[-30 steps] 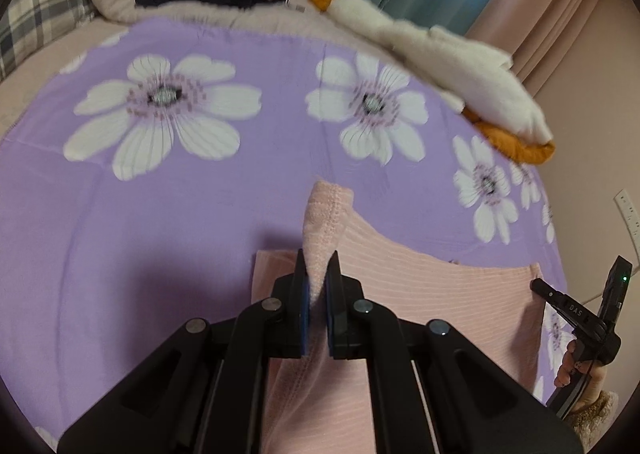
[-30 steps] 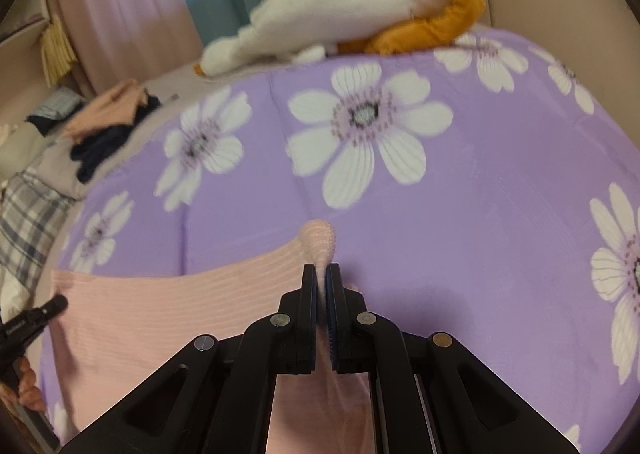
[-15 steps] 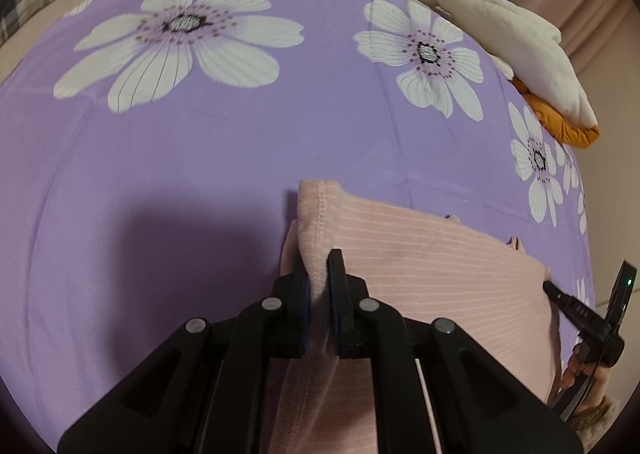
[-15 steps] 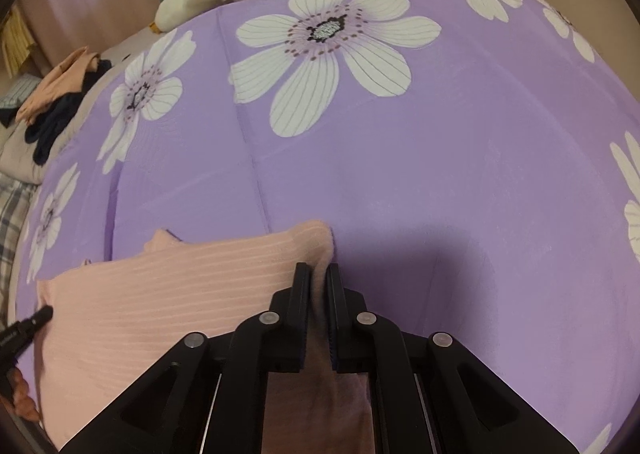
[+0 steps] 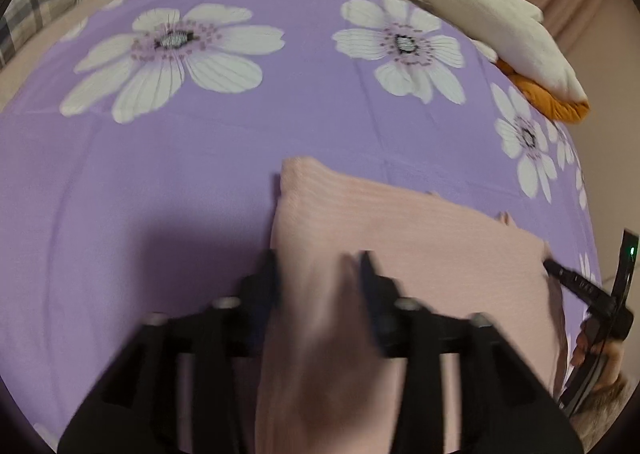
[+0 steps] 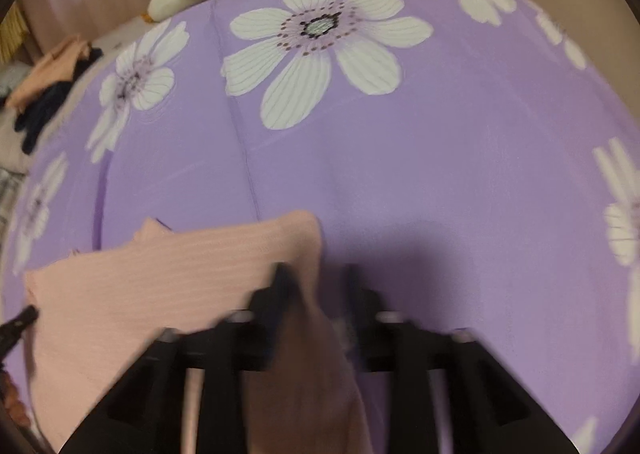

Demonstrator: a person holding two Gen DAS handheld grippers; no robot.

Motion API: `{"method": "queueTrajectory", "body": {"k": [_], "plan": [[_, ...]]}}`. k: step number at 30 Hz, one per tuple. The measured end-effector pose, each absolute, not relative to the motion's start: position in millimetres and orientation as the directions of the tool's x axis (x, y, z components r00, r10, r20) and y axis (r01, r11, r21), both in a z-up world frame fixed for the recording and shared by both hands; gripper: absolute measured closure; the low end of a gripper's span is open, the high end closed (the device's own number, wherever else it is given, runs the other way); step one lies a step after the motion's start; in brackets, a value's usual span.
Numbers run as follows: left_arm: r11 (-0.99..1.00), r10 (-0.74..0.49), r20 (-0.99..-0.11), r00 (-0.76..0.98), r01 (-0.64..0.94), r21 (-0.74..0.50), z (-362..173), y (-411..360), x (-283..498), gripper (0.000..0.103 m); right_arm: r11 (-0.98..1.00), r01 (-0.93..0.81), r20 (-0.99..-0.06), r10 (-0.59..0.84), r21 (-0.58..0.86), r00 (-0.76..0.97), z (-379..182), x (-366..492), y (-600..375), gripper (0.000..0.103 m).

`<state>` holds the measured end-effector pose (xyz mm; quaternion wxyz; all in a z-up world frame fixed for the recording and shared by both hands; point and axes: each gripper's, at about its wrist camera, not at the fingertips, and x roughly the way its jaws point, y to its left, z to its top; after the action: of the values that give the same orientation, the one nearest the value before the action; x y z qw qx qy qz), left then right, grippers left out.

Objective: Fold small clothes

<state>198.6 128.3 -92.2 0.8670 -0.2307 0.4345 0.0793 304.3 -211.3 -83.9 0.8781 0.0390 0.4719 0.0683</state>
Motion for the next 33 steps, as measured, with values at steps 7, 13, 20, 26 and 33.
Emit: {"method": "queueTrajectory", "body": {"k": [7,13,20,26,33], "plan": [[0.852,-0.107,-0.759,0.642,-0.334,-0.403,-71,125,142,0.022,0.931,-0.081,-0.755,0.337,0.355,0.562,-56,247,-236,0.026],[0.815,-0.127,-0.790,0.599,-0.391,-0.427,-89,121,106,0.020,0.882,0.028,-0.754,0.386,0.471,0.531,-82,202,-258,0.025],[0.761,-0.264,-0.778,0.569,-0.373,-0.531,-111,108,87,0.021,0.834,0.105,-0.755,0.429,0.542,0.496,-109,166,-273,0.025],[0.780,-0.276,-0.771,0.573,-0.336,-0.528,-115,92,90,0.029,0.836,0.071,-0.751,0.447,0.544,0.486,-111,146,-262,0.025],[0.775,-0.312,-0.756,0.576,-0.306,-0.553,-122,89,102,0.048,0.819,0.026,-0.699,0.473,0.574,0.536,-119,161,-253,0.026]]}}
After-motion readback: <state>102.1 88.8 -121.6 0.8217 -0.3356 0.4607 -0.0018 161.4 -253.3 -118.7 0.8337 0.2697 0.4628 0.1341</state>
